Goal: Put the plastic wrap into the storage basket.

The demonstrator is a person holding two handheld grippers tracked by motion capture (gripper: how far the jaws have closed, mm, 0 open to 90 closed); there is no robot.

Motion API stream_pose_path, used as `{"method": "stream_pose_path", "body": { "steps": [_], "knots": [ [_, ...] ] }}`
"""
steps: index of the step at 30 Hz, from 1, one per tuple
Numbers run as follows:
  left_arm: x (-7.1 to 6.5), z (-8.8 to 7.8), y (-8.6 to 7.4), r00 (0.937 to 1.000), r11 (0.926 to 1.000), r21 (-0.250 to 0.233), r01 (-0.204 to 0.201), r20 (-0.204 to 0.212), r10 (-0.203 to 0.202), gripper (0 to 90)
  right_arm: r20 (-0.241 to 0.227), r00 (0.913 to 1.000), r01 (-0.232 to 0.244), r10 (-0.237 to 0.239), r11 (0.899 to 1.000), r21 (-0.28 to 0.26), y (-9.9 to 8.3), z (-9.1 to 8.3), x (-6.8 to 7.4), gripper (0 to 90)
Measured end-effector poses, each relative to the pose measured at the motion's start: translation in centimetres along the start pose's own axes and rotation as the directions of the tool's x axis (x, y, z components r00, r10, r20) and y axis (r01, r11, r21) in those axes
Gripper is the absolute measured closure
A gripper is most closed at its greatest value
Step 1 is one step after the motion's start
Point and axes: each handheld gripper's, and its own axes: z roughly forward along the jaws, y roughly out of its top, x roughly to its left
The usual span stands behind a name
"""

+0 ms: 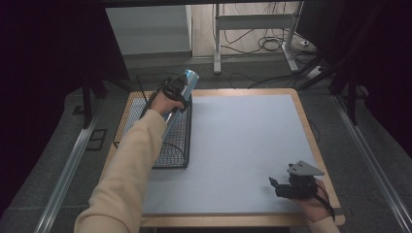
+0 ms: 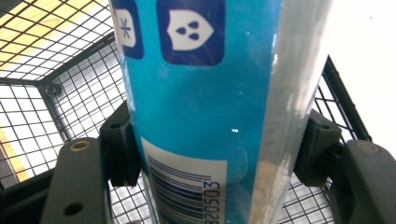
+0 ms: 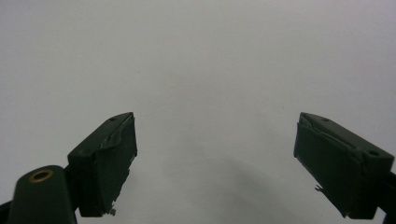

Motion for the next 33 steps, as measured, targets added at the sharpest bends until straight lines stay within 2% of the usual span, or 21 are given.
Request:
{"method": "stream_pose_path", "body": {
  "steps": [8, 10, 13, 14, 19, 21, 28, 30, 33],
  "knots": [
    [-0.1, 0.0, 0.0, 0.9999, 0.9999, -0.002, -0.010, -0.011, 0.010, 31.1, -0.001, 1.0000, 0.001, -0.001, 1.000, 0.001, 0.0, 0.0, 0.1, 13.6],
    [-0.2, -0.1, 0.0, 0.9994, 0.9997, -0.006, -0.023, -0.025, 0.022, 30.7, -0.001, 1.0000, 0.001, -0.001, 1.000, 0.001, 0.0, 0.0, 0.1, 13.6],
    [-0.3, -0.8, -0.1, 0.9993, 0.9994, -0.031, -0.017, -0.034, 0.016, 28.4, -0.002, 1.0000, 0.001, -0.001, 1.000, 0.001, 0.0, 0.0, 0.1, 13.6],
    [-0.3, -1.2, -0.2, 0.9995, 0.9994, -0.029, -0.018, -0.025, 0.018, 24.1, -0.002, 1.0000, 0.001, -0.001, 1.000, 0.002, 0.0, 0.0, 0.1, 13.6],
    [-0.4, -2.1, -0.6, 0.9999, 0.9980, -0.062, -0.015, 0.001, 0.015, 18.5, -0.004, 1.0000, 0.001, -0.001, 1.000, 0.005, 0.0, 0.1, 0.1, 13.6],
    [-0.5, -2.5, -1.1, 0.9997, 0.9961, -0.086, -0.019, 0.010, 0.020, 17.4, -0.002, 1.0000, -0.001, 0.001, 1.000, 0.007, 0.0, 0.1, 0.1, 13.6],
    [-0.5, -3.4, -2.7, 0.9980, 0.9921, -0.123, -0.024, 0.056, 0.031, 14.8, -0.003, 1.0000, 0.000, 0.000, 1.000, 0.008, 0.0, 0.1, 0.2, 13.6],
    [-0.5, -3.5, -3.0, 0.9979, 0.9915, -0.127, -0.025, 0.057, 0.032, 14.7, -0.002, 1.0000, -0.002, 0.002, 1.000, 0.008, 0.0, 0.1, 0.2, 13.6],
    [-0.5, -4.2, -4.2, 0.9970, 0.9868, -0.161, -0.012, 0.074, 0.024, 14.0, -0.001, 1.0000, -0.001, 0.001, 1.000, 0.006, 0.0, 0.1, 0.2, 13.6]
  ]
}}
